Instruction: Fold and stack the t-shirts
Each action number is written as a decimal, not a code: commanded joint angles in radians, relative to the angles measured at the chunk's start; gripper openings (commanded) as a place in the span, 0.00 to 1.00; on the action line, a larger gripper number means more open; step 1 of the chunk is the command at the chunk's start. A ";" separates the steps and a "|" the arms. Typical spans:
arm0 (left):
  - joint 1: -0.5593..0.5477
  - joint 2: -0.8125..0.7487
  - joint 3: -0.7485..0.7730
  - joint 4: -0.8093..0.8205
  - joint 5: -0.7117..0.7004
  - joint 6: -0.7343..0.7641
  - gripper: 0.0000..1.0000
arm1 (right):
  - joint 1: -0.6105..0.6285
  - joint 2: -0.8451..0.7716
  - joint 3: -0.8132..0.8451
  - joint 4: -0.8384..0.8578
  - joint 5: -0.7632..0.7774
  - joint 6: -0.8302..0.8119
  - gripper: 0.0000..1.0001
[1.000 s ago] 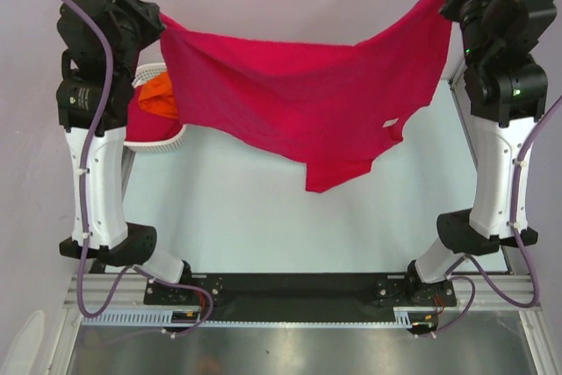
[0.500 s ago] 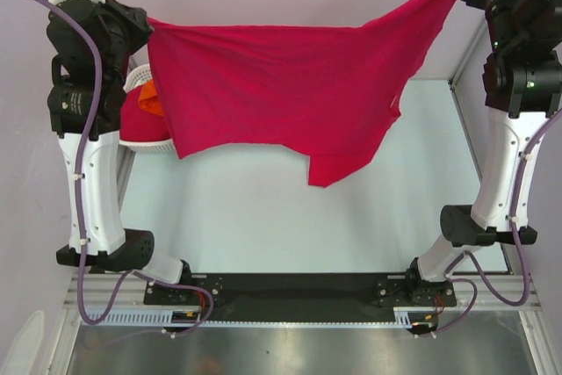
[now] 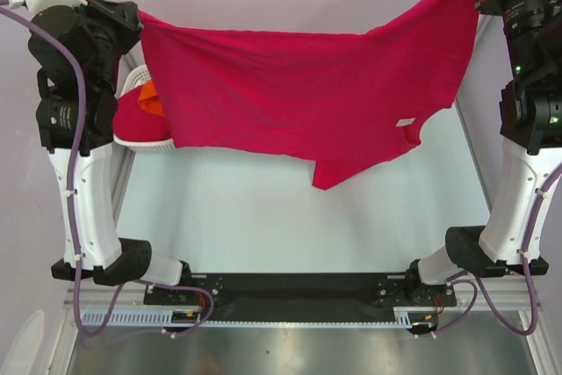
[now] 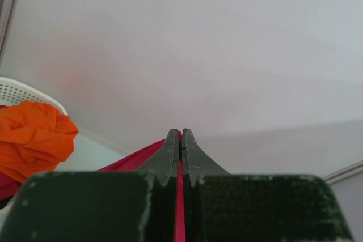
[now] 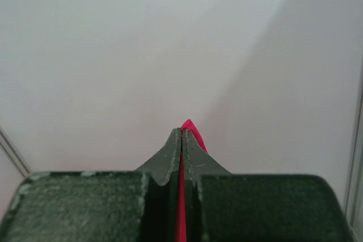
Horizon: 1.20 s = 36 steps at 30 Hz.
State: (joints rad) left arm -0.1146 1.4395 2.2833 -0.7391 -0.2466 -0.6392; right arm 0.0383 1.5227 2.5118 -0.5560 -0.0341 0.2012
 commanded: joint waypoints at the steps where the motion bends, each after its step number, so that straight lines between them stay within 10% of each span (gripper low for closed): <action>1: 0.013 -0.005 0.015 0.092 0.039 -0.065 0.00 | 0.014 -0.003 0.048 0.030 0.029 -0.042 0.00; 26: 0.013 0.200 0.186 0.210 0.072 -0.108 0.00 | -0.023 0.105 0.116 0.146 0.117 -0.046 0.00; 36: 0.013 0.020 0.070 0.173 0.058 -0.070 0.00 | -0.015 -0.007 0.091 0.116 0.108 -0.100 0.00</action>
State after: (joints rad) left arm -0.1143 1.6016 2.3852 -0.5983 -0.1799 -0.7322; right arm 0.0223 1.6054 2.5847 -0.4980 0.0654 0.1440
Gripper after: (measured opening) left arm 0.010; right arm 0.009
